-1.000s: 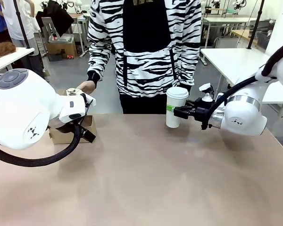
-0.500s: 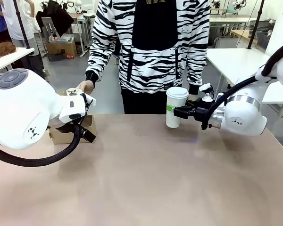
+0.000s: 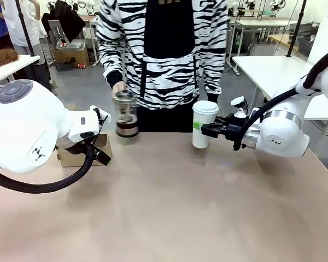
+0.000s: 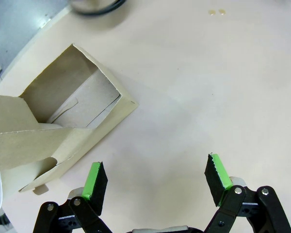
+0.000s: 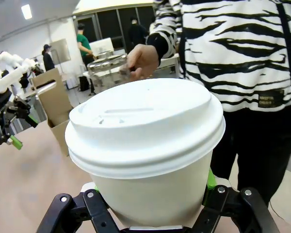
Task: Pour a drink into a cup and package it in a carrier.
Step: When a person places the Paper Cup Lid on the 600 ml Paper Cup , lift the 600 ml Paper Cup.
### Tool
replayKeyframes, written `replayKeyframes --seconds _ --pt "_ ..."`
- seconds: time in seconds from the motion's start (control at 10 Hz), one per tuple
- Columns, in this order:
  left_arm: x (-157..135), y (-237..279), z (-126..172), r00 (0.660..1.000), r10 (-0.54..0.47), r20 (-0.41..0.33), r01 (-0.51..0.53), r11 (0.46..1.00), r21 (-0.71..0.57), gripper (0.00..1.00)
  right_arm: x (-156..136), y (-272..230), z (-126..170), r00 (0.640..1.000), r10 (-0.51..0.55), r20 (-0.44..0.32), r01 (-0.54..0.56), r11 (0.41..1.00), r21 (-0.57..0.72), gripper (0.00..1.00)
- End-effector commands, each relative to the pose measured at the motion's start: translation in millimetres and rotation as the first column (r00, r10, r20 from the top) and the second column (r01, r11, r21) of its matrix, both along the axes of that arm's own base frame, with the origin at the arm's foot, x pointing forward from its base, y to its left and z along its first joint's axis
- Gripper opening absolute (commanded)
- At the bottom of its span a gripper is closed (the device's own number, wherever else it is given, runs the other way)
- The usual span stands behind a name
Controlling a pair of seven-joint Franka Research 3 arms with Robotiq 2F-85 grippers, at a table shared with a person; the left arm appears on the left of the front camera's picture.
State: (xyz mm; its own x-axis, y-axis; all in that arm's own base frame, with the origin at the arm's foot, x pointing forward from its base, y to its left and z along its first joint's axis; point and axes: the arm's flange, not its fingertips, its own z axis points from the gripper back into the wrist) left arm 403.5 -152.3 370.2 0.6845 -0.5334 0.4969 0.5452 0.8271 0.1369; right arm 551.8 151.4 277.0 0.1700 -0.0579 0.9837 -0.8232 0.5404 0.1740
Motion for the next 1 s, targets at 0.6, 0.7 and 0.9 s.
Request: replayKeyframes --seconds 0.6,0.7,0.9 --pt "0 0 0 1.000 0.000 0.000 0.000 1.000 -0.003 1.00 0 3 24 1.000 -0.027 0.013 0.027 1.000 -0.013 0.80" --pt "0 0 0 1.000 0.000 0.000 0.000 1.000 -0.003 1.00 0 8 52 0.999 -0.040 -0.002 0.040 0.999 -0.026 0.80" --pt "0 0 0 1.000 0.000 0.000 0.000 1.000 -0.003 1.00 -13 15 114 0.999 -0.054 -0.006 0.054 0.999 -0.007 0.80"
